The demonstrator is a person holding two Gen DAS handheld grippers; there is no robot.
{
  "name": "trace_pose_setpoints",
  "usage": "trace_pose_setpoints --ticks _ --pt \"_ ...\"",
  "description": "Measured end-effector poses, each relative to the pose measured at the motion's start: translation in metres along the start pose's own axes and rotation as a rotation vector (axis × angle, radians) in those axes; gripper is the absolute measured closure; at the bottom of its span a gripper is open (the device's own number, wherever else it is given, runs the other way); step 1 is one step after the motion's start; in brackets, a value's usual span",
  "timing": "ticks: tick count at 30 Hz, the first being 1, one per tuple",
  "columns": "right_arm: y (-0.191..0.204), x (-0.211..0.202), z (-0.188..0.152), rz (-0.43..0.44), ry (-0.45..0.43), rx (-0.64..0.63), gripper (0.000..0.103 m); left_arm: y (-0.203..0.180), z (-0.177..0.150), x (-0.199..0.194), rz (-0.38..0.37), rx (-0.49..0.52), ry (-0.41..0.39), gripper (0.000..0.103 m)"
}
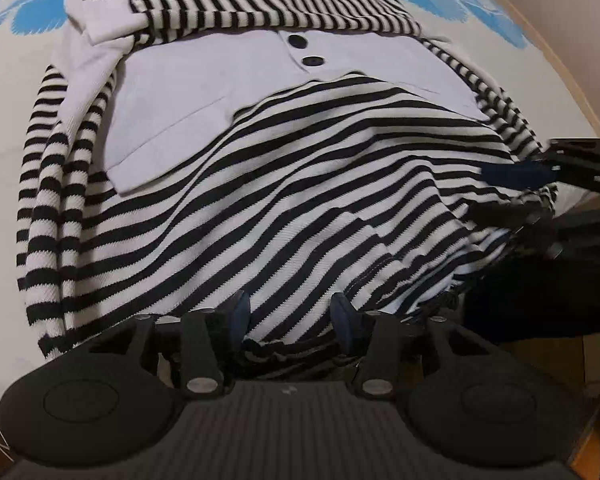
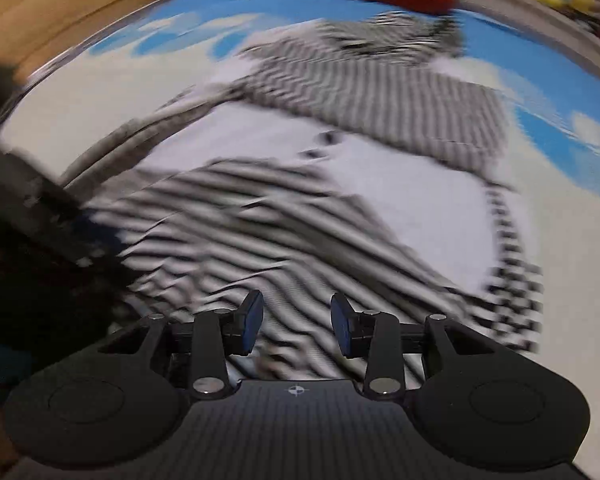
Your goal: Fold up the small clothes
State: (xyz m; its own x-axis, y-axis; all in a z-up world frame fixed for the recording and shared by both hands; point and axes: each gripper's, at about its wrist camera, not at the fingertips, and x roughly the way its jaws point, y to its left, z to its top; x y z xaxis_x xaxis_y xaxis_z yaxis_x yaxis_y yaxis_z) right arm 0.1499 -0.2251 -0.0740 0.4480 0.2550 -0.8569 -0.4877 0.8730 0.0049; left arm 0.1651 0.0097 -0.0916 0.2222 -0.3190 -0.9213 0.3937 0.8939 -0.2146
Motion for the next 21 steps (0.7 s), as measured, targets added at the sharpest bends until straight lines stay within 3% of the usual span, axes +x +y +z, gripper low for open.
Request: trace_pose_setpoints --ticks 2,4,7,10,11,12,13,17,21 --pt "0.009 0.004 0.000 0.026 0.020 -0.028 0.056 -0.002 -0.002 -0.001 -0.020 0.014 0.002 0.053" --pt "0.013 0.016 0.002 0.048 0.049 -0.045 0.056 -0.006 -0.007 0.000 -0.036 0.038 0.006 0.045" --pt "0.019 0.025 0.000 0.056 0.084 -0.071 0.056 -0.010 -0.010 0.005 -0.020 0.064 0.002 0.044" --pt "0.026 0.033 -0.005 0.026 0.109 -0.142 0.057 -0.002 -0.006 0.000 -0.006 0.016 -0.027 0.044" --pt "0.028 0.032 -0.008 0.021 0.107 -0.167 0.069 0.002 -0.004 -0.003 -0.002 -0.009 -0.044 0.045" --pt "0.030 0.031 -0.010 0.034 0.110 -0.194 0.091 0.005 -0.002 -0.006 0.007 -0.031 -0.061 0.045" --pt "0.033 0.029 -0.013 0.050 0.111 -0.226 0.095 0.008 0.001 -0.009 0.021 -0.049 -0.077 0.045" --pt "0.036 0.016 -0.024 0.136 0.173 -0.298 0.098 0.021 0.007 -0.018 0.069 -0.129 -0.098 0.044" --pt "0.033 0.008 -0.026 0.142 0.230 -0.284 0.097 0.041 0.001 -0.002 0.198 -0.201 0.050 0.046"
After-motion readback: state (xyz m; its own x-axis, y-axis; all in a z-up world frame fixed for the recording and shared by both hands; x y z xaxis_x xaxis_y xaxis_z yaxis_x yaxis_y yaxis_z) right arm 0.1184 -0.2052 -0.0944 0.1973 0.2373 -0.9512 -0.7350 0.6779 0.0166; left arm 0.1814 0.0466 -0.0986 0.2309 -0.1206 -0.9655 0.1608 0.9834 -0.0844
